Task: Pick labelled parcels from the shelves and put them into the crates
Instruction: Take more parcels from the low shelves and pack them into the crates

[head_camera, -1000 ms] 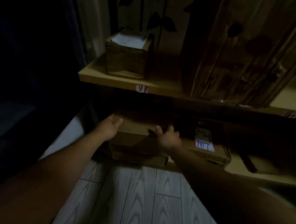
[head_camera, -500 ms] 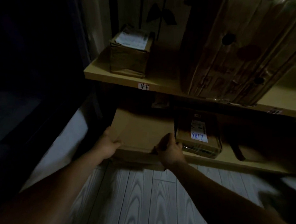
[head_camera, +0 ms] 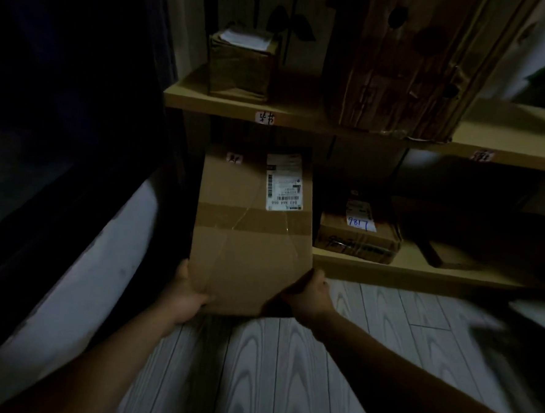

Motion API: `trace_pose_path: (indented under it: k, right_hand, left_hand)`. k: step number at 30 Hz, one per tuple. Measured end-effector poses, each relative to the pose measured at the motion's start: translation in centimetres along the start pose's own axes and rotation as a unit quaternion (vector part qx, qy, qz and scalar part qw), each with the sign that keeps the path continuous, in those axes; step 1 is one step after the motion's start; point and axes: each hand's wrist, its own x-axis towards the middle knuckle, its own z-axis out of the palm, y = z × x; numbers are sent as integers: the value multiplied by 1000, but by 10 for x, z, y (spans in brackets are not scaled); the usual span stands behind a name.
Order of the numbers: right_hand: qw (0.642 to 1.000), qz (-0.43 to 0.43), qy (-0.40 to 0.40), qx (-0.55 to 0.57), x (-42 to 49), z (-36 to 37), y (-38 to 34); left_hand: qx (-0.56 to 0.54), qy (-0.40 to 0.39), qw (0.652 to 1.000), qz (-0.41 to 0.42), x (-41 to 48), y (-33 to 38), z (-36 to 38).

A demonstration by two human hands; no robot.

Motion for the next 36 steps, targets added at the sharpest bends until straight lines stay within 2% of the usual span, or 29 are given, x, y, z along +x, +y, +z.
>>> trace_pose_path:
  k: [5,14,16,20,23,26,30,33,36]
  right_hand:
    - [1000,16,-7,12,-2,17,30]
    - [998,31,-39,32,-9,27,54]
    - [998,3,-15,61,-7,28,53]
    - [984,-57,22,169,3,21,24]
    - [979,-71,74,176,17,17,-5]
    - [976,-84,107,168,31,7,-29]
    - [974,-156,135,88,43,-8,-45]
    - [962,-222,110,-118,52,-8,-43]
    - [944,-210,71,-245,73,-14,-49]
  left_hand:
    - [-48,-2,998,-30,-6,-23,9]
    - [-10,-26,998,-49,-11,-48,9]
    - [-31,-5,999,-10,-16,-38,7]
    - [-72,48,986,142,-9,9,-11]
    - [56,90,974,201,-1,47,-19]
    - [148,133,942,269,9,75,-21]
    - [280,142,899,306,33,85,-16]
    - [363,173,858,321,47,89,-5]
    - [413,145,856,273,61,101,1]
